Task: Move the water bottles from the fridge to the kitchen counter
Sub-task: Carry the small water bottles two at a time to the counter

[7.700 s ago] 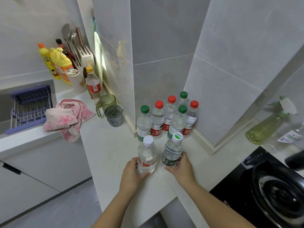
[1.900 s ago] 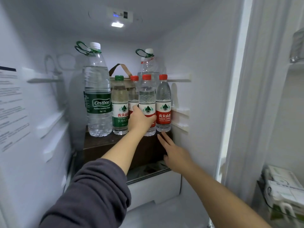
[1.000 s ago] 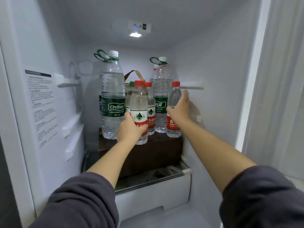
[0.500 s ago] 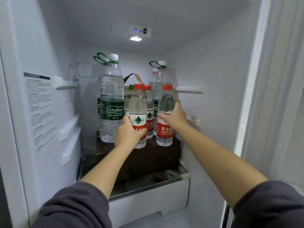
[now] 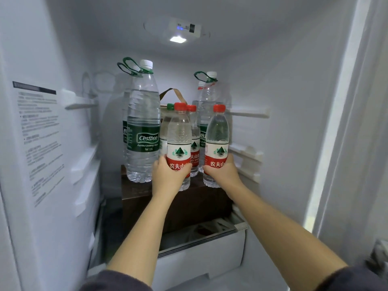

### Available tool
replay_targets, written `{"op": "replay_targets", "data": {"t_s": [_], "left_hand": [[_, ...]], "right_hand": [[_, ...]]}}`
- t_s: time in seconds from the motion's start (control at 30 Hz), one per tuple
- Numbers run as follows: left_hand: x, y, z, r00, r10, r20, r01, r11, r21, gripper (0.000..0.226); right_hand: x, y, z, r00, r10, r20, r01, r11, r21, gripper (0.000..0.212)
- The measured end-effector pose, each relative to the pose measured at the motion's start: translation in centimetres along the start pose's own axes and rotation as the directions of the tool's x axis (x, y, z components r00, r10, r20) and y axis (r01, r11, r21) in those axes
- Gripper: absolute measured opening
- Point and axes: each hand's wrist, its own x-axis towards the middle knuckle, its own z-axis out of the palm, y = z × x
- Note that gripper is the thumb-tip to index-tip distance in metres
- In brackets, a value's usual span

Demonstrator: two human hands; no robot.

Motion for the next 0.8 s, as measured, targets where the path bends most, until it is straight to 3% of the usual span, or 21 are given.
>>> {"op": "replay_targets", "data": {"t_s": [0.2,0.57,0.8], "left_hand": [[-0.3,-1.2,0.8,0.996,0.082,-0.027,-0.085,0.987,-0.138,0.07],[-4.8,0.6,0.2,0.981,0.195,0.0,-0.189,0.948,-0.258,0.054],[-13.3,2.0,1.0,0.98,0.174,0.093,-0.12,0.898,-0.424,0.054]], "right_hand": [[-1.0,0.6,-0.4,0.994,-0.1,-0.035,0.102,0.993,0.061,0.065],[-6.4,2.1,-3.1,0.993,-0.079,-0.092,0.089,0.99,0.106,0.06],[-13.4,2.4,-8.1,0.99,-0.121,-0.077,0.13,0.984,0.125,0.048]]}}
